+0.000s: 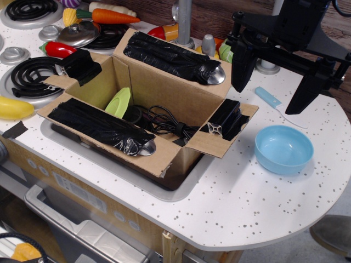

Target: Pick up bowl and put in small4fbox

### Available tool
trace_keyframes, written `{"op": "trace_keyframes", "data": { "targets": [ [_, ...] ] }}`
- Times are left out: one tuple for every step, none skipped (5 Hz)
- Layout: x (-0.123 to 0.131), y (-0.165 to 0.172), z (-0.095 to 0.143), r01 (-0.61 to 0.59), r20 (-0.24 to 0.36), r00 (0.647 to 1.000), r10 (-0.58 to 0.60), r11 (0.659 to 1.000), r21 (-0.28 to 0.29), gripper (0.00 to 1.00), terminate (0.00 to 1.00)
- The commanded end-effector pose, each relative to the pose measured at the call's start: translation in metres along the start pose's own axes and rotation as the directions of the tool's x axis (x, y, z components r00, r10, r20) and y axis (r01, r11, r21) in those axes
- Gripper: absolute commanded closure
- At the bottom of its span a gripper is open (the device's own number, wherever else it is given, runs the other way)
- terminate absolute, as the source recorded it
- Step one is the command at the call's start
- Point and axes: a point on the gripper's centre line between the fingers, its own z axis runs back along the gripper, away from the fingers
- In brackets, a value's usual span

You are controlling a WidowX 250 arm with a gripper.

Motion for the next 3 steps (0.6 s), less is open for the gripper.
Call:
{"op": "trace_keyframes", "data": {
  "targets": [
    [0.000,0.000,0.000,0.000,0.000,1.000,0.000,1.000,0.000,0.00,0.00],
    [0.015,-0.025,-0.013,0.122,0.063,0.991,-0.121,0.993,-0.002,0.00,0.00],
    [0.033,-0.046,-0.035,0.213,0.101,0.973,-0.207,0.976,-0.051,0.00,0.00]
  ]
}}
